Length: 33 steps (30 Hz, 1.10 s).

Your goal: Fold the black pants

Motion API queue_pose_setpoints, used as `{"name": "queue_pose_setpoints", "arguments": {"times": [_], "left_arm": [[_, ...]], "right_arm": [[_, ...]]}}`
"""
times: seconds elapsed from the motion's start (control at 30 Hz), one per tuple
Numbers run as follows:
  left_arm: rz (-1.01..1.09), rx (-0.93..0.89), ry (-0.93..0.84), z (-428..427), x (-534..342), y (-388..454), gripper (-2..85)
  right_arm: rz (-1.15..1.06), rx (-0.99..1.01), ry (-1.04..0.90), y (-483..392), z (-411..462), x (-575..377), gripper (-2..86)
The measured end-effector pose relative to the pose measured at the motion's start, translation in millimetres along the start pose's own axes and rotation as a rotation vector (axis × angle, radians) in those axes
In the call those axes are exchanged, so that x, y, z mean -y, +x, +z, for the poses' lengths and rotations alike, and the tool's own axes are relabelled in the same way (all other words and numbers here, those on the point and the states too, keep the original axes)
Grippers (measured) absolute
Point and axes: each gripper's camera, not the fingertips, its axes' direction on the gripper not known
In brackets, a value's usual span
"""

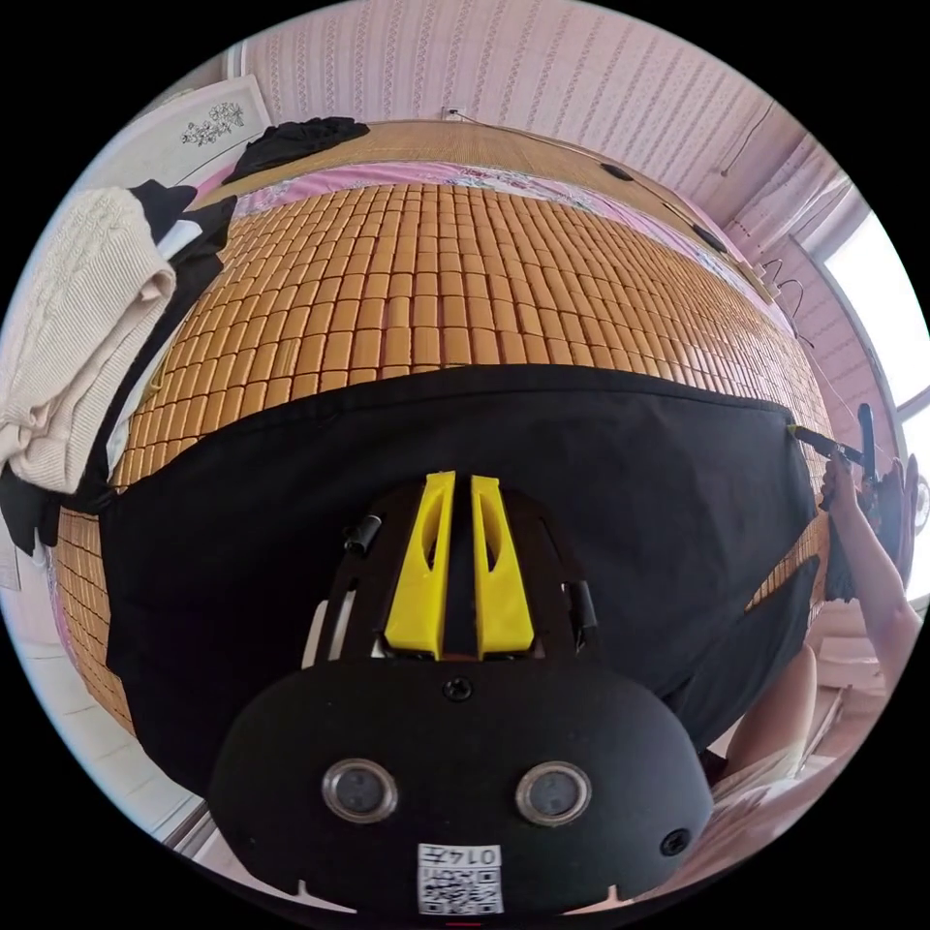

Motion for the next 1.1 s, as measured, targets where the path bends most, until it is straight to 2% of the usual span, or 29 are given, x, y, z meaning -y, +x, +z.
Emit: {"name": "queue_pose_setpoints", "arguments": {"times": [0.13, 0.23, 0.3, 0.37, 0.43, 0.5, 0.57, 0.7, 0.8, 0.87, 1.0, 1.07, 1.1], "left_arm": [[-0.044, -0.048, 0.003, -11, -12, -10, 4.5], [0.111, -0.066, 0.057, -43, -46, 18, 4.7], [0.219, -0.091, 0.056, -56, -82, 44, 4.7], [0.279, -0.205, 0.015, -61, -140, 76, 4.7], [0.285, -0.283, -0.042, -57, -185, 98, 4.8], [0.263, -0.349, -0.105, -51, -223, 113, 4.7], [0.188, -0.411, -0.144, -54, -260, 119, 4.7], [0.132, -0.391, -0.08, -84, -295, 107, 4.3], [0.061, -0.358, -0.021, -106, -318, 80, 4.2], [0.001, -0.315, 0.019, -118, -338, 55, 4.3], [-0.137, -0.287, 0.068, -128, -366, 12, 4.7], [-0.225, -0.298, 0.119, -135, -384, -15, 4.8], [-0.242, -0.3, 0.128, -136, -388, -21, 4.8]], "right_arm": [[0.04, 0.038, 0.053, 2, -14, -2, -0.8], [-0.061, 0.165, 0.128, -6, -55, -50, -0.5], [-0.079, 0.158, 0.099, -11, -69, -96, -0.4], [-0.082, 0.118, 0.019, -17, -70, -145, -0.3], [-0.061, 0.095, -0.059, -27, -61, -199, -0.3], [-0.049, 0.076, -0.108, -34, -49, -220, -0.3], [-0.047, -0.026, -0.172, -38, -32, -228, -0.4], [-0.043, 0.004, -0.135, -36, -30, -226, -0.4], [-0.03, -0.356, -0.145, -39, -26, -225, -0.4], [-0.026, -0.306, -0.139, -35, -26, -224, -0.4], [-0.048, -0.034, -0.09, -55, -47, -231, -0.3], [-0.113, 0.019, -0.094, -79, -47, -243, -0.4], [-0.153, 0.013, -0.158, -93, -36, -250, -0.4]]}}
